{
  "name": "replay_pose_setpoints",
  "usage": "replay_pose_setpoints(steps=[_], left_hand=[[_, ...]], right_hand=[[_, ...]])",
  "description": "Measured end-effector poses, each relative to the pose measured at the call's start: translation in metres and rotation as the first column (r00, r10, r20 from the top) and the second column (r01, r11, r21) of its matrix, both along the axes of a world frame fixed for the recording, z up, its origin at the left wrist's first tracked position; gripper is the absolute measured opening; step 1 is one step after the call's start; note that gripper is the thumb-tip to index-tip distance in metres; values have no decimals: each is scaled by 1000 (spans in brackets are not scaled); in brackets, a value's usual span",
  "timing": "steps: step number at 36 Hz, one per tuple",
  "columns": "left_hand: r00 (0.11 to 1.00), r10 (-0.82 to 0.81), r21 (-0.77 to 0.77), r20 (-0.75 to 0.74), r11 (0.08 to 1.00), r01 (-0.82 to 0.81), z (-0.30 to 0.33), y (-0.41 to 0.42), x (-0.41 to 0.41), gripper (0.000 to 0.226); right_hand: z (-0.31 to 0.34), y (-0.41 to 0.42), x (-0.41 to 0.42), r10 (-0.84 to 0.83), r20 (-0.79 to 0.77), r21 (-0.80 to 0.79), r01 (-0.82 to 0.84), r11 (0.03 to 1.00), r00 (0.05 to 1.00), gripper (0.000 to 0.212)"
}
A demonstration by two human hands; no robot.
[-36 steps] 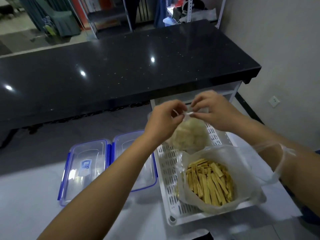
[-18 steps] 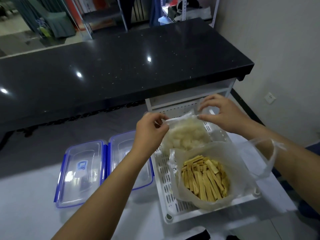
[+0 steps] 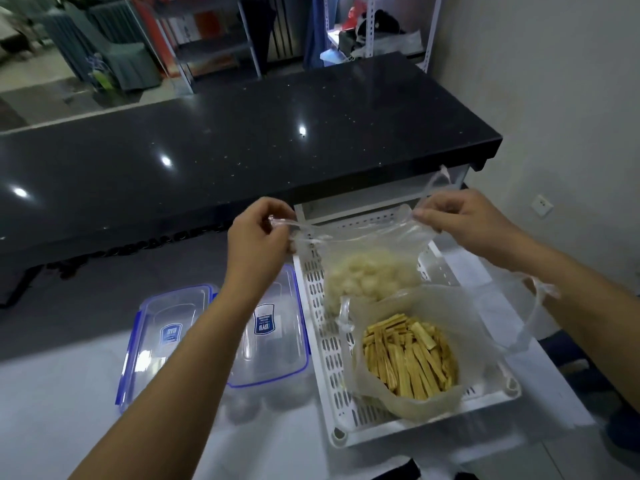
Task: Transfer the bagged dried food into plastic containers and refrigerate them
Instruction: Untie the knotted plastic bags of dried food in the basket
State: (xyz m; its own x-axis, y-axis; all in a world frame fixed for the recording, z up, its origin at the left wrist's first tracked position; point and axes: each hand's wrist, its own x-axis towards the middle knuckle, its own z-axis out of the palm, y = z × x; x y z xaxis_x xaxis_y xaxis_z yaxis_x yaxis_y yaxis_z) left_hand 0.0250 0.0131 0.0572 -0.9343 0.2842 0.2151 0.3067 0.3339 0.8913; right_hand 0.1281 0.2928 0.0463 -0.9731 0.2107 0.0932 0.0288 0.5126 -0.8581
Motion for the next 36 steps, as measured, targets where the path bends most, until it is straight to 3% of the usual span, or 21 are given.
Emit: replay_pose_setpoints(steps=[2, 7, 10, 12, 13, 15, 17, 20, 23, 26, 28, 30, 32, 36], left_hand=[[991, -86, 56, 104, 995, 80, 1, -6, 4, 28], [897, -290, 335, 334, 926, 174, 12, -9, 8, 31], [838, -393, 532, 379, 833, 150, 22, -6, 9, 37], [819, -432, 589, 376, 794, 149, 27, -4, 10, 40], [813, -445, 603, 376, 783, 149, 30, -3, 11, 40], [799, -466, 620, 381, 769, 153, 33, -1, 13, 40], [792, -478, 624, 379, 764, 163, 36, 1, 13, 40], [787, -474, 620, 395, 770, 152, 39, 6, 11, 49], [792, -455, 599, 407, 788, 145, 45, 12, 10, 49], [811, -432, 579, 395, 802, 146, 52, 20, 11, 45], [814, -434, 610, 387, 782, 127, 61, 24, 10, 46], [813, -462, 668, 354, 733, 125, 72, 28, 10, 41], [814, -489, 690, 314, 706, 158, 83, 33, 7, 39], [813, -461, 580, 355, 791, 196, 83, 43, -2, 40]], right_hand=[[1, 3, 6, -65, -63, 6, 66, 998, 996, 32], [19, -1, 12, -82, -146, 160, 105, 982, 986, 21], [32, 0, 14, -139, -253, 379, 230, 897, 958, 21], [42, -1, 17, -189, -280, 384, 291, 876, 941, 21], [45, -2, 17, -215, -277, 316, 300, 900, 937, 21], [49, -9, 17, -260, -206, -13, 263, 965, 943, 19], [52, -14, 16, -277, -83, -336, 235, 912, 957, 17], [54, -11, 10, -256, 23, -555, 225, 801, 966, 18], [55, -6, 3, -235, 64, -675, 216, 705, 970, 20], [68, -1, 1, -161, 85, -854, 156, 497, 983, 24], [82, 4, 1, -137, 50, -903, 104, 417, 989, 37], [97, 8, 0, -141, -11, -904, 50, 424, 990, 51], [108, 10, -3, -149, -54, -893, 19, 449, 987, 51], [110, 16, -12, -105, -14, -874, 39, 485, 994, 53]])
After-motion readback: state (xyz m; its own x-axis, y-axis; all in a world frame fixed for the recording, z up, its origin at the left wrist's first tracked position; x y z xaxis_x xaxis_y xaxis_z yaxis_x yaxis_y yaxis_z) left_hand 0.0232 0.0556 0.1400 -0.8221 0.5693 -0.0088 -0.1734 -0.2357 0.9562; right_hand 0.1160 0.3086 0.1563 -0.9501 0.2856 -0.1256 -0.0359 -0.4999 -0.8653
